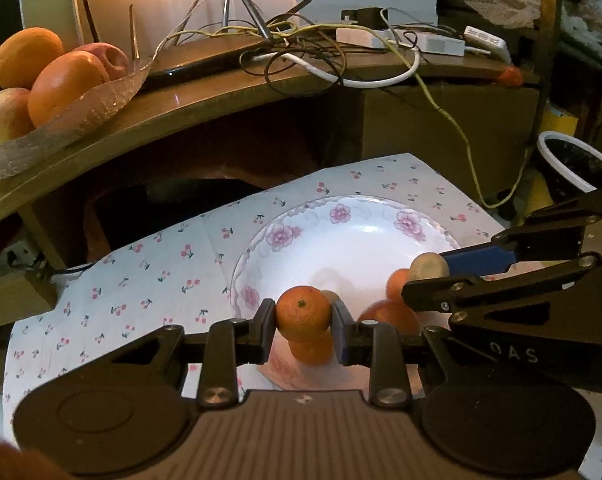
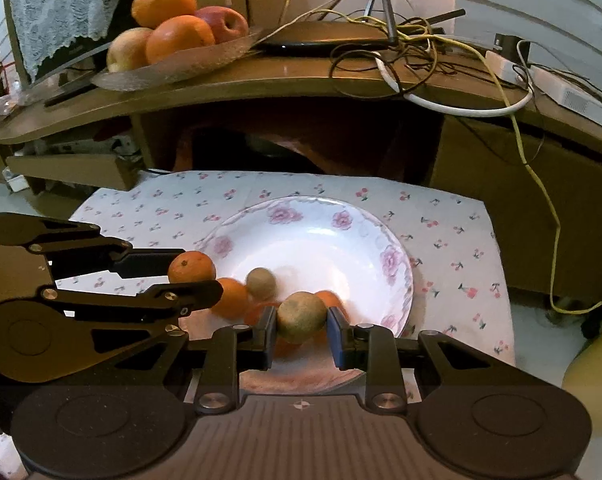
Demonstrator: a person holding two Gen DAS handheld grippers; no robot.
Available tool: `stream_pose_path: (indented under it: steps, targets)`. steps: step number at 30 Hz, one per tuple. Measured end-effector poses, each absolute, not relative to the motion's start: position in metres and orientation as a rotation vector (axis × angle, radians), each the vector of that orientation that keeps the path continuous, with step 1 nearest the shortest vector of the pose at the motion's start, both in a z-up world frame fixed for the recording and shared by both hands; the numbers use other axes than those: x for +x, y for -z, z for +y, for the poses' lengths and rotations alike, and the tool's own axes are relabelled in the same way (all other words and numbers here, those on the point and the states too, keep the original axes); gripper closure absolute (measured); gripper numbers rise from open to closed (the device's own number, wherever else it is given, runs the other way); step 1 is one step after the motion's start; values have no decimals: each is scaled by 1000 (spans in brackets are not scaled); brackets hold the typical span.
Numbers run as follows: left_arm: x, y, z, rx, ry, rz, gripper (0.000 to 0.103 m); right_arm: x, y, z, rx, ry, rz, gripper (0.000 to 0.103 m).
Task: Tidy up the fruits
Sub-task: 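Carry the mandarin and the brown potato toward the white plate, then open both tools over the plate to drop the mandarin and potato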
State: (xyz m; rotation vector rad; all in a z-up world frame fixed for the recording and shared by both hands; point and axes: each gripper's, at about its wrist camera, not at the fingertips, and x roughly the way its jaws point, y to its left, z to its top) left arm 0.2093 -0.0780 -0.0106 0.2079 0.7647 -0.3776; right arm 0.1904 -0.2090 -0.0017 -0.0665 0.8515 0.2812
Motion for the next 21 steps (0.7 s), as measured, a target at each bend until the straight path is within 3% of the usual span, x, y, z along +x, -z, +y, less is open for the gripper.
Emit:
stream_pose_path:
  steps: [21]
  targets:
    - [227,20,-77,181,380,776,69,219,12,-209,-92,-268,825,71]
